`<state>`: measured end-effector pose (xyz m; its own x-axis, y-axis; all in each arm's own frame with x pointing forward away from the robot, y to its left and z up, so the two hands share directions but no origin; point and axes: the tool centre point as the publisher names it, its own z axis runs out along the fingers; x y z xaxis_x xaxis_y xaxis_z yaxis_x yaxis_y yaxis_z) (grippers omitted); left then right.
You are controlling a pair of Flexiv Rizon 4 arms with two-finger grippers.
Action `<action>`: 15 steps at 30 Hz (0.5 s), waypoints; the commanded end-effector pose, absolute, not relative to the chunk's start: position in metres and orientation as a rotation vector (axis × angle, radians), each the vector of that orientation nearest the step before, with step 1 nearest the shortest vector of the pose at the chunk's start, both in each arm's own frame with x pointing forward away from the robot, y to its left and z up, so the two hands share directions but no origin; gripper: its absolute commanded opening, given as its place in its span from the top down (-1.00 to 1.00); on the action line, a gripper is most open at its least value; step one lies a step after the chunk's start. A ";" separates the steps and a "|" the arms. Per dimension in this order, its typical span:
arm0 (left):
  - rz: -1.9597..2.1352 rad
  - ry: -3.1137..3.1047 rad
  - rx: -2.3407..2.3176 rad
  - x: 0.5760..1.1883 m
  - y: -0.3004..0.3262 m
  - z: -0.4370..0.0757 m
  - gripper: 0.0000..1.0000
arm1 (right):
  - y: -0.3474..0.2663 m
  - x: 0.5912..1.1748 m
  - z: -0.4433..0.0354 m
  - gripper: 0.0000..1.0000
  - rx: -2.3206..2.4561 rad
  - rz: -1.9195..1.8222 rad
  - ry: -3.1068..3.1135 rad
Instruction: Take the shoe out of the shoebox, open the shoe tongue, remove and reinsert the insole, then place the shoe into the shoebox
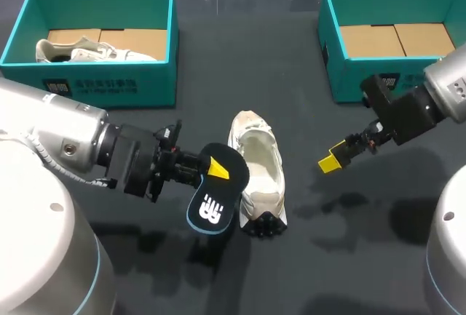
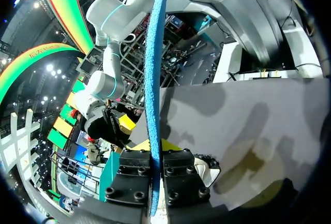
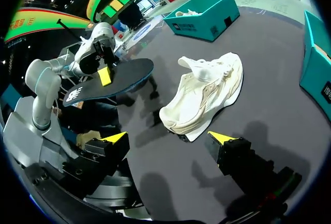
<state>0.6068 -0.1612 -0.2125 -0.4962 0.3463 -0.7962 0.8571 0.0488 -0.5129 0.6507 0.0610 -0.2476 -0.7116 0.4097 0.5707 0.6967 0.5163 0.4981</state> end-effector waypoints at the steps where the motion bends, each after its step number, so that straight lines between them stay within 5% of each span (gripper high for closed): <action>1: -1.491 1.869 1.197 0.599 -0.163 -0.214 1.00 | 0.062 0.640 -0.249 -1.00 -0.676 -1.087 -2.546; 15: -1.655 1.920 1.148 0.589 -0.168 -0.221 1.00 | 0.070 0.632 -0.275 -1.00 -0.338 -0.971 -2.727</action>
<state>0.5874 -0.1658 -0.2198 -0.6069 0.3394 -0.7187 0.7610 -0.0125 -0.6486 0.6242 0.0663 -0.2774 -0.9500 0.1446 0.2767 0.2894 0.7403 0.6068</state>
